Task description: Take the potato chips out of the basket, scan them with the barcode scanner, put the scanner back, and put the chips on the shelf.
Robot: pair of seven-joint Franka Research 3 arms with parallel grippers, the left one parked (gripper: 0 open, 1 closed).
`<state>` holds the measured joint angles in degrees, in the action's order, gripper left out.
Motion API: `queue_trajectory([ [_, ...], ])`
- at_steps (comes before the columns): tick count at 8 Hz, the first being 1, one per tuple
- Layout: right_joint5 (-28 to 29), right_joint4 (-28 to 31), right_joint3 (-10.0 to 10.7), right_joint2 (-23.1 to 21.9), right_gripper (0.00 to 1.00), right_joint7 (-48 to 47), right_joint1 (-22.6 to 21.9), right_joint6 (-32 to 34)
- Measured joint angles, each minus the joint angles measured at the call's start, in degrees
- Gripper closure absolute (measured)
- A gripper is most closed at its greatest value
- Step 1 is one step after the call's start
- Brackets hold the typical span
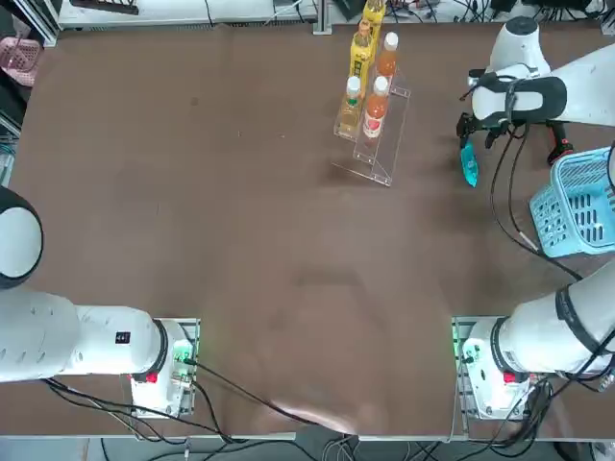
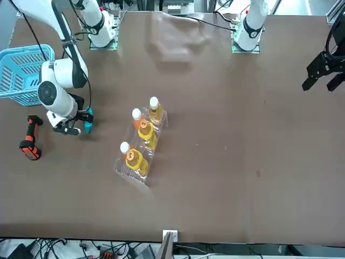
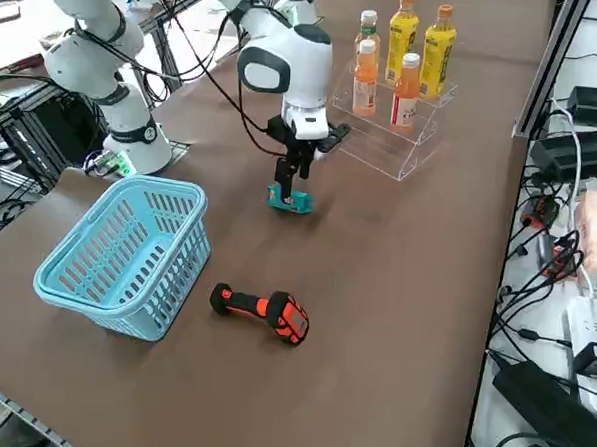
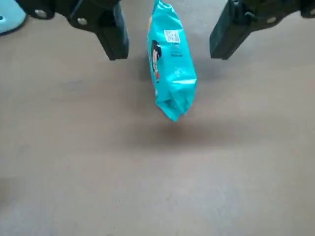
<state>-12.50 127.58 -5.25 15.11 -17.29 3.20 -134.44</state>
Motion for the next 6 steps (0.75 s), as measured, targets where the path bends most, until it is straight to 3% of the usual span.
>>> queue_trajectory([
  [6,0.0,1.4,0.0,2.9,0.00,0.0,-0.5,-1.9],
])
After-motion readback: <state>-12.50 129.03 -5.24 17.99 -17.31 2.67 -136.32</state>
